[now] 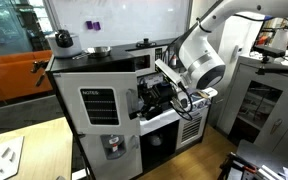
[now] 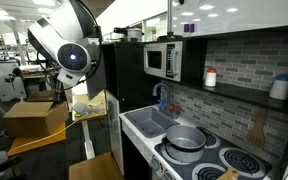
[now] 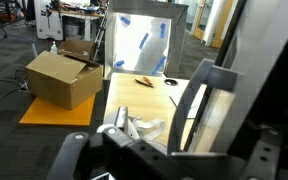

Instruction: Open the upper door of the refrigerator

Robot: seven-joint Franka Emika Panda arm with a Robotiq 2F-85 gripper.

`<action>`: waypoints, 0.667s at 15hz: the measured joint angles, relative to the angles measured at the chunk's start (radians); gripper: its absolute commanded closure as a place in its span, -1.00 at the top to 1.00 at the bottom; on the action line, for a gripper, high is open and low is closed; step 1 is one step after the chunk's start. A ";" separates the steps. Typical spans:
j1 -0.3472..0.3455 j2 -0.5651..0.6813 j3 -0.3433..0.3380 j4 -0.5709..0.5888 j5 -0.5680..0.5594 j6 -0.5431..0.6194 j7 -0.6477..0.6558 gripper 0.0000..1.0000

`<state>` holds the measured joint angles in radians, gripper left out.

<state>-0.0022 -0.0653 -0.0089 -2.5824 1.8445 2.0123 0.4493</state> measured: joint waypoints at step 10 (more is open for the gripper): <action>0.058 -0.059 0.067 -0.005 -0.061 -0.009 0.015 1.00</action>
<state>0.0560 -0.1245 0.0583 -2.5877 1.7831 2.0037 0.4644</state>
